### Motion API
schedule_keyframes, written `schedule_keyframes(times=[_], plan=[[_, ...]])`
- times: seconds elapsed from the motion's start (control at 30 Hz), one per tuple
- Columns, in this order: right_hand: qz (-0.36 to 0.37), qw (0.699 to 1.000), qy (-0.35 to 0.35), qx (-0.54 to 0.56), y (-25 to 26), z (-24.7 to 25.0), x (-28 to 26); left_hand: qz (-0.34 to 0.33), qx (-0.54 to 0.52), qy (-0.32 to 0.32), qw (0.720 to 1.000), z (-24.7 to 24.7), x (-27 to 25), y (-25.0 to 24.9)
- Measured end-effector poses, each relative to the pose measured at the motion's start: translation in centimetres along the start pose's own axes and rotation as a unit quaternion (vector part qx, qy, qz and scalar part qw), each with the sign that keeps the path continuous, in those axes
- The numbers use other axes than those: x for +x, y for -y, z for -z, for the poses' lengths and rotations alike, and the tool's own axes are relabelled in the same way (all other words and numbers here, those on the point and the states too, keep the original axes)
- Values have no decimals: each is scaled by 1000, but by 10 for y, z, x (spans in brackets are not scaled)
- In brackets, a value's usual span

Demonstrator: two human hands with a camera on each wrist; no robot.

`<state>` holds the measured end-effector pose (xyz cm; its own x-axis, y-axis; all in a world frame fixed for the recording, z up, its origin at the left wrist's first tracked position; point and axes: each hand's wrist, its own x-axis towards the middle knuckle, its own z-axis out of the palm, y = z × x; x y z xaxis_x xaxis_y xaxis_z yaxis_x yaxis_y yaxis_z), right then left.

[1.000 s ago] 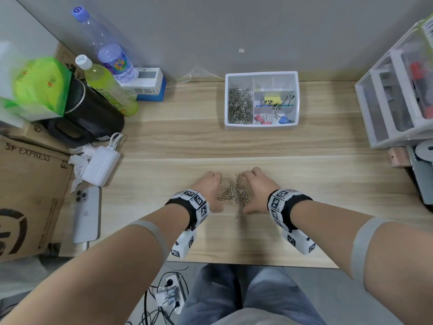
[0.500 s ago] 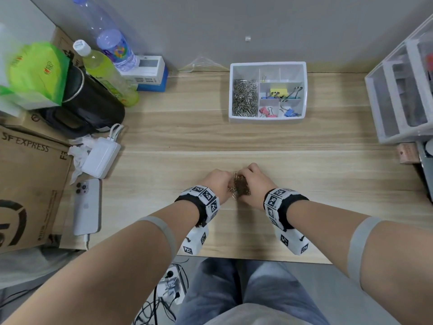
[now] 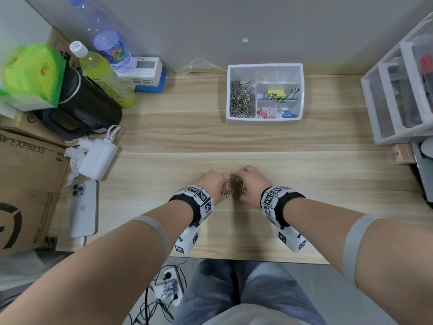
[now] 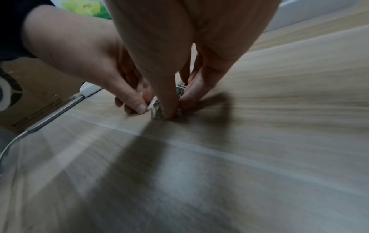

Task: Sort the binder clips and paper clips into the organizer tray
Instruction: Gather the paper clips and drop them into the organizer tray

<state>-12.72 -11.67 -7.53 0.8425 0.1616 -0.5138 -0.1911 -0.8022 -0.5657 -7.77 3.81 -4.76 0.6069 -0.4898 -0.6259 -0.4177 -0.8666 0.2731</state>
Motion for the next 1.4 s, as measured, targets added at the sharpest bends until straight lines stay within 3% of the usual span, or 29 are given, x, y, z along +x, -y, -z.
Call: schedule_keyframes(times=[0.3,0.4,0.53,0.77,1.17,1.4], plan=[[8,999,-53,-1,2,2,-4,42,-22,-52,998,-5,0,9],[23,999,-31,-29,7,2,-3,50,-20,-72,996,-4,1,11],[24,998,-16,-59,14,-6,2,23,-42,-60,997,-2,4,2],[15,999,-34,-32,15,-11,2,39,-97,-62,993,-6,6,-8],[-38,997,-58,12,25,1,3,27,-166,-73,983,-3,1,-15],[-100,989,-50,98,24,16,4,45,-185,-86,978,8,4,-14]])
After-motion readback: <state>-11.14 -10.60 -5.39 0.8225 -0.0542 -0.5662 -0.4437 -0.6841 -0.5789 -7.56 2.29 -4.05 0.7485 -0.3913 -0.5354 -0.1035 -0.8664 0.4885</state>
